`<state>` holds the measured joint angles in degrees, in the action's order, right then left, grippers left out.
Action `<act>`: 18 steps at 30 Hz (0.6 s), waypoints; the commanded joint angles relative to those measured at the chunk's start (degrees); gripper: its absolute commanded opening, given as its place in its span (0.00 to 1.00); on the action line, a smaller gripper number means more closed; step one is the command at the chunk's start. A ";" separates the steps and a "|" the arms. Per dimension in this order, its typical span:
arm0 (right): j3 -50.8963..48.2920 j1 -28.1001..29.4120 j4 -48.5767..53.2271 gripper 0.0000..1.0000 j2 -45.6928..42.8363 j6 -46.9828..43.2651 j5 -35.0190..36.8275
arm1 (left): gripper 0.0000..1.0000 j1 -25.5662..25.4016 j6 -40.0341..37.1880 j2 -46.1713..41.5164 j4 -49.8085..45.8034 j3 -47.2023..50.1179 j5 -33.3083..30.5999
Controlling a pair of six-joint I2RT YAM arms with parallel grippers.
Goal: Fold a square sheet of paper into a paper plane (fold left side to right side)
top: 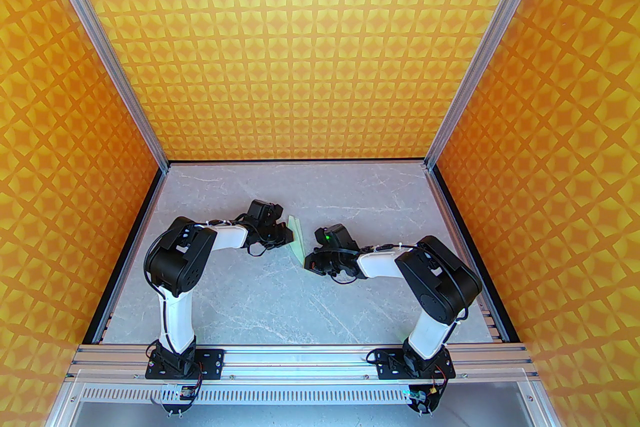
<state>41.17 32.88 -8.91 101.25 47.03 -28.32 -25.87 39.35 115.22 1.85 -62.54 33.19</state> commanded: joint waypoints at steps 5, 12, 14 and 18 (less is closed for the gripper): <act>-1.69 0.08 8.94 0.02 3.72 -1.24 5.30 | 0.10 -0.15 -2.39 1.48 -1.18 -3.16 -0.13; -1.26 0.08 8.36 0.04 2.28 -2.19 4.78 | 0.09 -0.46 -2.79 2.57 -2.10 -3.70 -0.14; -0.85 0.08 8.22 0.07 -0.19 -2.83 4.90 | 0.09 -0.46 -2.94 2.52 -2.15 -3.42 -0.13; 1.82 0.08 10.60 0.13 -5.26 -5.25 5.96 | 0.09 -0.41 -3.06 2.49 -2.32 -3.37 -0.12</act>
<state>41.65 32.93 -4.71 98.87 44.56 -25.87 -26.35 37.58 116.86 -0.05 -65.06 33.61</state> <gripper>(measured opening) 0.121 0.096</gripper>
